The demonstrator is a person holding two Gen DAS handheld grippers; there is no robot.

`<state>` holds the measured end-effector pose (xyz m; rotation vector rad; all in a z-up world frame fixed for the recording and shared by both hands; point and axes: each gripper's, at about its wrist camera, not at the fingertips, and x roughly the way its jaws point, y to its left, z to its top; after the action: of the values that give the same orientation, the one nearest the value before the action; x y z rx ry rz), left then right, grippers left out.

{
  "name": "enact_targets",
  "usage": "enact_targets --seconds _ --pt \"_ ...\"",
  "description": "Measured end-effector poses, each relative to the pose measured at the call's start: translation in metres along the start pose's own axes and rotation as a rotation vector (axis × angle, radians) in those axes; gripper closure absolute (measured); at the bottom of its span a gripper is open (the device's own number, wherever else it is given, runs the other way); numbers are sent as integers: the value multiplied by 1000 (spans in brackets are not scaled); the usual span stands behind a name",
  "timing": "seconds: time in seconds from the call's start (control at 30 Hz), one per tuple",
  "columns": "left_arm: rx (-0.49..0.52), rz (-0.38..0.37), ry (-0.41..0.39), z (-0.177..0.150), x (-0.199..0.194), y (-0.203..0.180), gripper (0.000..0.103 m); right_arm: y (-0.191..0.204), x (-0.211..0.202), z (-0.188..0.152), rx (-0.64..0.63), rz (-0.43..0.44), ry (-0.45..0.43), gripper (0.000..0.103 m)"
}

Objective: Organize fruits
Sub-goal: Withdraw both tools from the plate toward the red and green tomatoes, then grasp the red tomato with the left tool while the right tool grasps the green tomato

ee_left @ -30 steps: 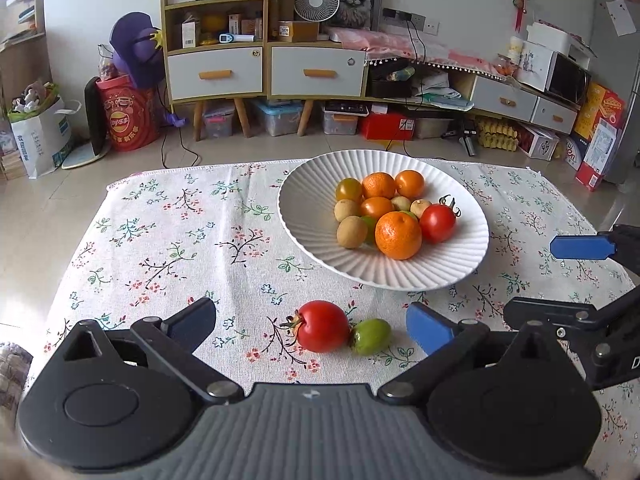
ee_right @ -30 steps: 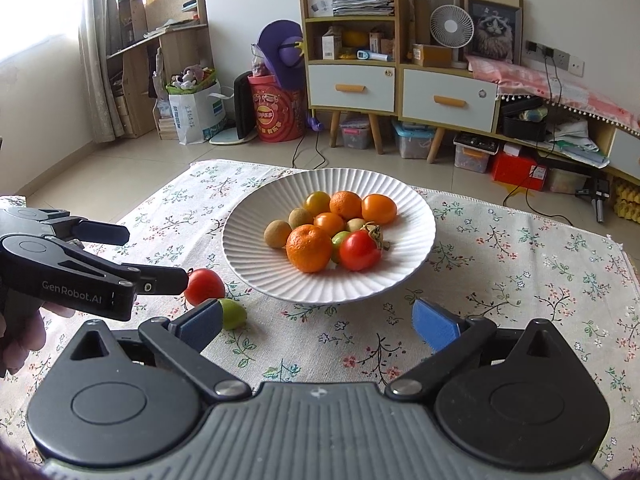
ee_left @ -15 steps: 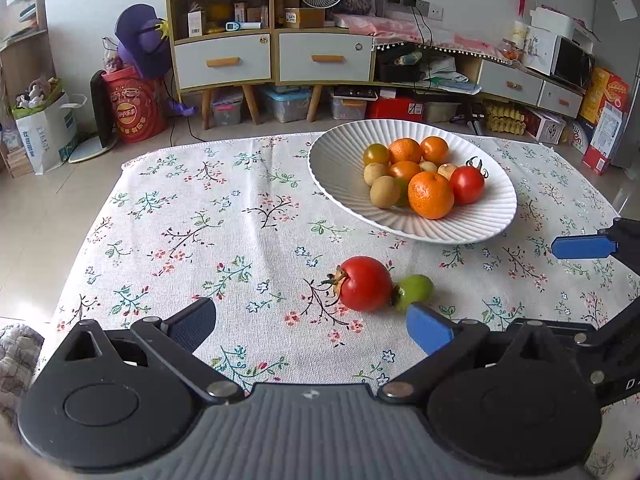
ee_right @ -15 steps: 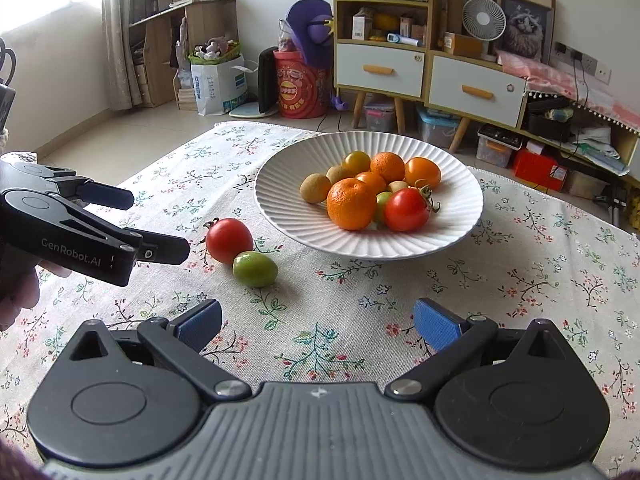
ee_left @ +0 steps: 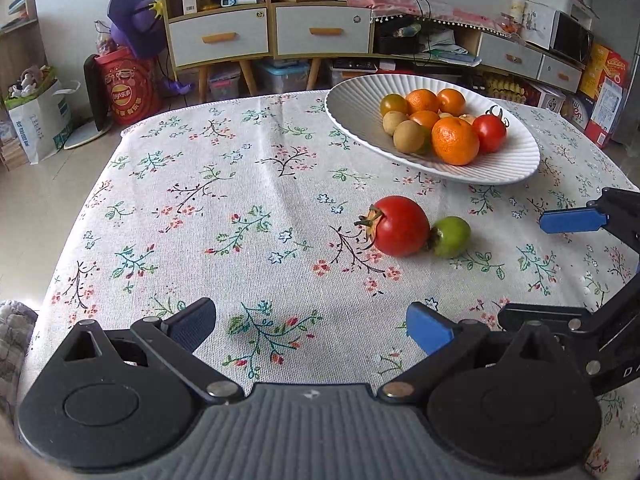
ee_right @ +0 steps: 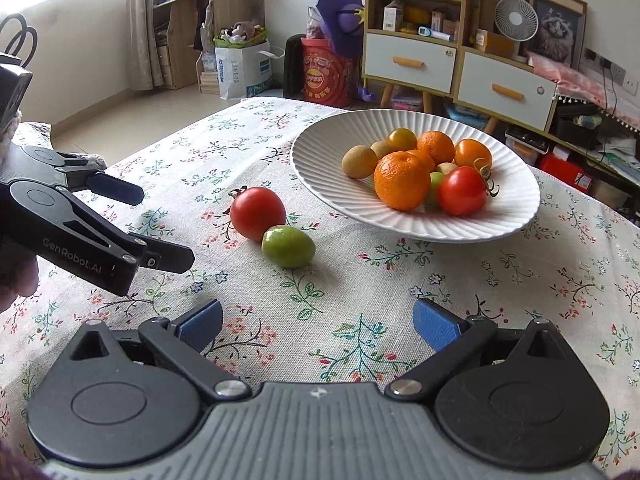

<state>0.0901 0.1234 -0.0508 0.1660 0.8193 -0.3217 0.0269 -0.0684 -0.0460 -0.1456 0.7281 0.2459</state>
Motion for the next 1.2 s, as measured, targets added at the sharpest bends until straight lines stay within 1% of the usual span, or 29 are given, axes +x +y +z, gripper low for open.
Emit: enact_targets --seconds 0.1,0.17,0.2,0.27,0.37,0.4,0.53,0.63,0.73,0.8,0.87,0.97,1.2 --pt "16 1 9 -2 2 -1 4 5 4 4 -16 10 -1 7" --pt "28 5 10 -3 3 -2 4 6 7 8 -23 17 -4 14" --pt "31 5 8 -4 2 -2 4 7 8 9 -25 20 -8 16" --pt "31 6 7 -5 1 -1 4 8 10 12 -23 27 -16 24" --pt "25 3 7 -5 2 1 4 7 13 15 -14 36 -22 32" --pt "24 2 7 -5 2 1 4 7 14 16 -11 41 -26 34" --pt "23 10 6 -4 3 1 4 6 15 21 10 66 -38 46" --pt "16 7 8 -2 5 1 4 4 16 25 30 74 -48 52" --pt "19 5 7 -1 5 -2 4 3 20 25 42 85 -31 62" --pt "25 2 4 -1 6 -4 4 2 21 24 47 94 -21 65" --pt "30 -1 2 1 7 -7 4 1 20 23 52 93 -20 72" --pt "33 -4 0 3 9 -12 4 -2 18 24 60 96 -18 72" --pt "40 -12 -12 12 13 -26 4 -12 7 20 72 59 -9 72"
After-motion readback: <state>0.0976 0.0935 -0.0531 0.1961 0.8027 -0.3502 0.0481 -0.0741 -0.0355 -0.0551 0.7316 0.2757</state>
